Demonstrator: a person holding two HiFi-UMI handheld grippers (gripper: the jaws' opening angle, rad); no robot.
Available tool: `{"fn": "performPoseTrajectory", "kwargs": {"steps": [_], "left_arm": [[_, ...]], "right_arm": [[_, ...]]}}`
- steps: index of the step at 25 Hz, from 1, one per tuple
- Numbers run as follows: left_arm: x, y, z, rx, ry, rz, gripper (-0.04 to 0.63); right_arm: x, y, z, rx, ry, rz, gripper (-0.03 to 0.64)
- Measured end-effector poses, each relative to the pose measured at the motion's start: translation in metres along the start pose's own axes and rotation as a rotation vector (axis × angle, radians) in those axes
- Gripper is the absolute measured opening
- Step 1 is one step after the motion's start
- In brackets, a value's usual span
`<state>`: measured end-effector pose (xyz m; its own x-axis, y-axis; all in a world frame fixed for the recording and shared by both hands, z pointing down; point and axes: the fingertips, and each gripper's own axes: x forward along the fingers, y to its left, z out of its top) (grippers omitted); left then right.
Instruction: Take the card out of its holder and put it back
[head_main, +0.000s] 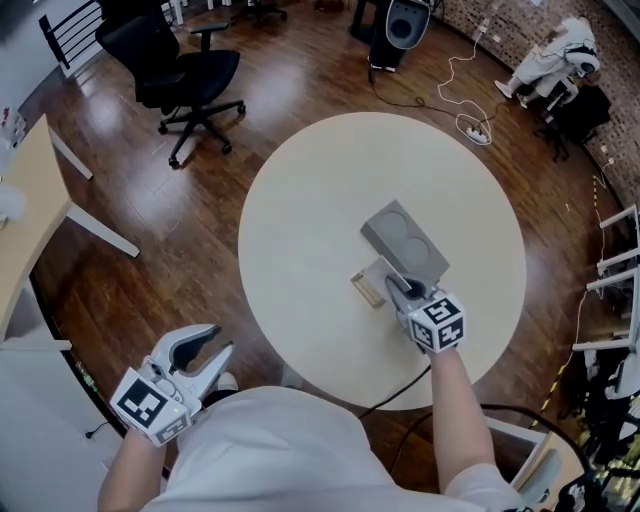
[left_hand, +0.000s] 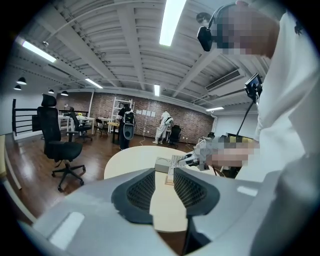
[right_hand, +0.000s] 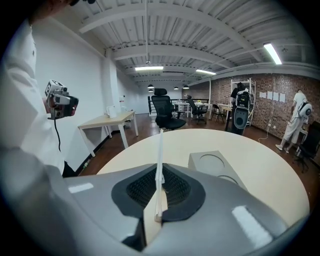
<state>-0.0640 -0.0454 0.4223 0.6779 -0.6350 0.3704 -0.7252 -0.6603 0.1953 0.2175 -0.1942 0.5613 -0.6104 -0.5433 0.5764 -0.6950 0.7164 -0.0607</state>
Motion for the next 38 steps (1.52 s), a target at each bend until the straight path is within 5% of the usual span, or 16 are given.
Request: {"fn": "performPoseTrajectory", "kwargs": {"steps": [38], "left_arm": [[-0.014,0.008,-0.006,-0.017,0.043,0.076,0.121]], "right_arm": [[0.034,-0.004,-0.051,0.062,0.024,0.009,0.023]]}}
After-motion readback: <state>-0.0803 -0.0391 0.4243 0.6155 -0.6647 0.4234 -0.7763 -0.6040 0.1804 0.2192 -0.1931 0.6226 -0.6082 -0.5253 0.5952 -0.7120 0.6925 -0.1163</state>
